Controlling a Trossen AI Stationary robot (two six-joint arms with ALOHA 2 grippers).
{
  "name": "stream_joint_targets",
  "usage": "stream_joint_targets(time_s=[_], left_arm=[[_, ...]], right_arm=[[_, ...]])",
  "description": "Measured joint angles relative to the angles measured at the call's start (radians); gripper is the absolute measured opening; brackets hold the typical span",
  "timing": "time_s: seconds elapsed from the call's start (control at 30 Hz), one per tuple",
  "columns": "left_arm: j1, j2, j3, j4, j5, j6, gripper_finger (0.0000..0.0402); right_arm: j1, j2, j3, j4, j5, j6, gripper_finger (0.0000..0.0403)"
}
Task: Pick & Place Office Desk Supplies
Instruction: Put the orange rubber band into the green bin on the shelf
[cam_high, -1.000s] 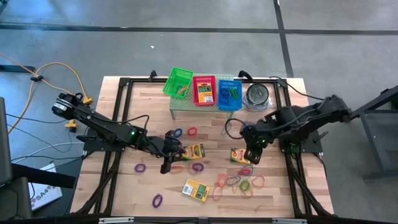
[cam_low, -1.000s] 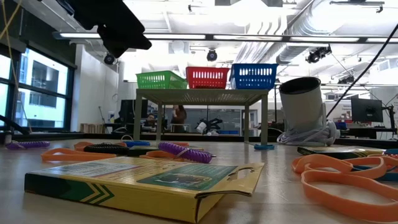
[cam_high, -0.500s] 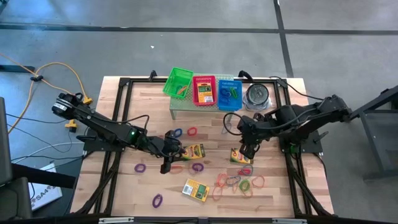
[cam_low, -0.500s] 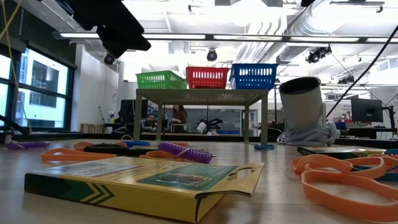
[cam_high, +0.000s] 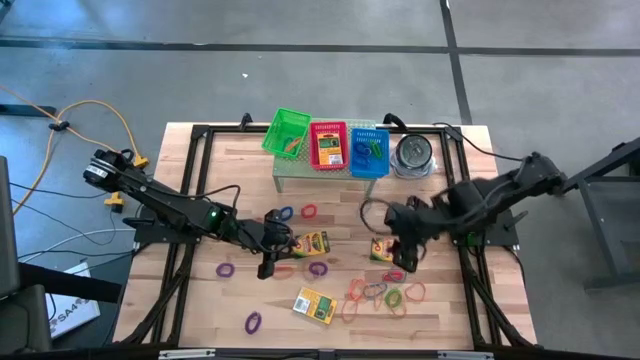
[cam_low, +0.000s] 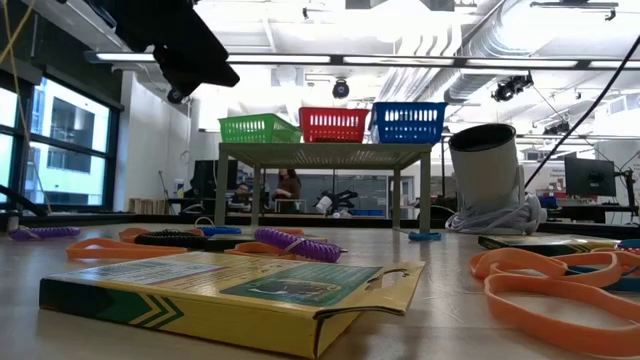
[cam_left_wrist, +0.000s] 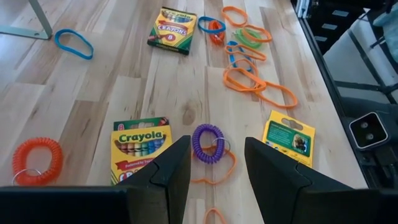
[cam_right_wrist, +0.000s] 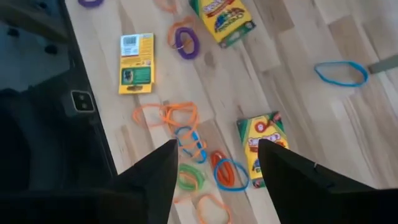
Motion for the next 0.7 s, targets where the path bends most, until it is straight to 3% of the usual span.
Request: stream_joint_targets(time_s=[0.1,0.27,0.7], left_arm=[[0.0,0.0,0.0,0.0,0.0,-0.001,0.0147],[0.0,0.0,0.0,0.0,0.0,-0.003,0.0147],[0.0,0.0,-0.001,0.0,0.0,-0.003,0.0147]], right_arm=[[0.079,0.001,-0.031,0.021,0.035,0.028,0.0212],[0.16,0.011,-0.113,0.05,-0.018,0.069,0.0211],[0.373,0.012,-0.516,0.3,0.035,0.569,0.0211]])
